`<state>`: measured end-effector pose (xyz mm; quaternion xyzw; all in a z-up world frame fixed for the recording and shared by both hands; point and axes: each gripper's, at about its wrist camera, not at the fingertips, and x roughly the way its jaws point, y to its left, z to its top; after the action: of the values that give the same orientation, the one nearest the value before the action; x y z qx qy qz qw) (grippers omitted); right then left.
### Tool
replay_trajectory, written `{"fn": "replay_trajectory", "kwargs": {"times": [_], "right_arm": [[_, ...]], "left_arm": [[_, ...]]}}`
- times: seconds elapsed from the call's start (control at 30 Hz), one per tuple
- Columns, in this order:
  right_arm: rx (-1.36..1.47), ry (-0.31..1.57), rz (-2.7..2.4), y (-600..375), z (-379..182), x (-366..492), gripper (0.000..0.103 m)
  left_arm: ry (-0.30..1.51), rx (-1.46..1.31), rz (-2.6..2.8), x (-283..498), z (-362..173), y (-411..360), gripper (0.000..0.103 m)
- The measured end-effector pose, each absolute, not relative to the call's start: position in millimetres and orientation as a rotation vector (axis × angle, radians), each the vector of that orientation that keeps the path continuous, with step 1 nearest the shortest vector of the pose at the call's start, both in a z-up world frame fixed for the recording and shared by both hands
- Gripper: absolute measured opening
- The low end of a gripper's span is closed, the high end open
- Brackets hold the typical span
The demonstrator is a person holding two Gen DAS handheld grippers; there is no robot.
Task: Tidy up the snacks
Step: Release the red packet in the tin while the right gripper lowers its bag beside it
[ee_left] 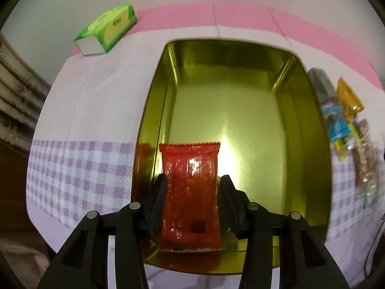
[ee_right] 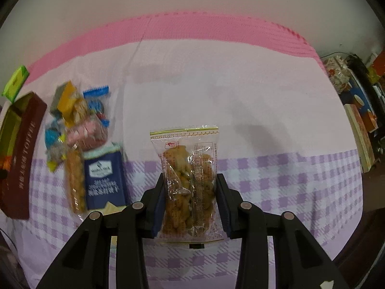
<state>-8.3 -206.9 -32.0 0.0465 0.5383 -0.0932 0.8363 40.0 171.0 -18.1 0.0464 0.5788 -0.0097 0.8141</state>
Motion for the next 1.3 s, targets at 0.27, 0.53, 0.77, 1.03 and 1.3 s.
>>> {"fn": "replay_trajectory", "kwargs": {"times": [0.27,0.53,0.77,1.03,1.3], "right_arm": [[0.124,1.063,-0.054,-154.0,6.8,3.6,0.036],[0.103,1.042,0.192,-47.4,26.1,21.9,0.036],[0.125,1.089,0.339,26.7,16.6,31.5,0.036],[0.092,1.155,0.366,79.0,-10.8,39.9,0.036],[0.063,1.204,0.34,97.2,-38.3,45.2,0.036]], "left_arm": [[1.121,-0.021,0.008,26.5,14.7,188.0,0.054],[1.018,-0.071,0.15,11.8,27.4,222.0,0.06],[1.027,-0.155,0.2,5.7,21.9,250.8,0.064],[1.02,-0.24,0.221,2.5,22.8,267.8,0.064],[1.04,-0.285,0.225,4.1,18.3,274.4,0.065]]}}
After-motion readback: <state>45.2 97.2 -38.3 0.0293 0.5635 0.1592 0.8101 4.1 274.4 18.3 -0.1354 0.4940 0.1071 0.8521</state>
